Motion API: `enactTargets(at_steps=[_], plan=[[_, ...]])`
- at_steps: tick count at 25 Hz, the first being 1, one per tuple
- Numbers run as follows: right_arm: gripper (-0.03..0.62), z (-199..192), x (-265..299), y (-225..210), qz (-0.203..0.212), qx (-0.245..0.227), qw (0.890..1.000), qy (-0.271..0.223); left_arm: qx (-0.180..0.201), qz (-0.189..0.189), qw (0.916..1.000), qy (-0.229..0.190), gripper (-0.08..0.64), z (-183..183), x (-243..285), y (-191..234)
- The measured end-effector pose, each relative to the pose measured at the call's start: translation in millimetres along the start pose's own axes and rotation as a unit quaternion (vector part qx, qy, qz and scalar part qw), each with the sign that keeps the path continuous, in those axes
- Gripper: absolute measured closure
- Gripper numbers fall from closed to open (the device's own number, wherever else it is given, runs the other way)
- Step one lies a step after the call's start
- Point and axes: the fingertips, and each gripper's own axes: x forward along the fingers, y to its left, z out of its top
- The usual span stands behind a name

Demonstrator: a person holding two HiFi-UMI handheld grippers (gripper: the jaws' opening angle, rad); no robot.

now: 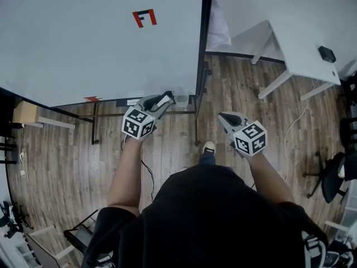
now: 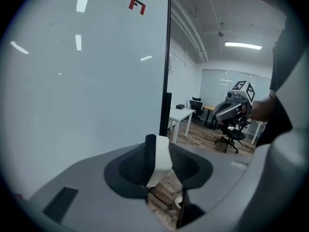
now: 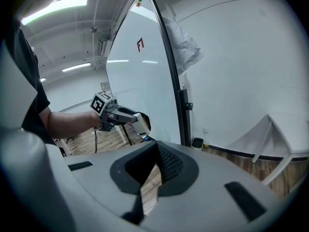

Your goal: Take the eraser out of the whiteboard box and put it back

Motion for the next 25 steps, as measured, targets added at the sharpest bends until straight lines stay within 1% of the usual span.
enactTargets(at_steps=[7, 11, 14, 25], plan=[[0.597, -4, -7, 12, -0.005, -0.003, 1.0, -0.002, 0.0, 0.004, 1.0, 0.002, 0.407, -13, -20, -7], [0.597, -3, -11, 18, -0.01, -0.006, 1.0, -0.006, 0.01, 0.008, 0.9999, -0.006, 0.407, -15, -32, -11], [0.597, -1, -13, 23, -0.014, -0.008, 1.0, -0.01, 0.008, 0.011, 0.9999, -0.008, 0.407, -19, -40, -12], [0.597, -9, -20, 33, -0.022, -0.005, 1.0, -0.007, 0.005, 0.015, 0.9999, 0.006, 0.407, -41, -64, -15]])
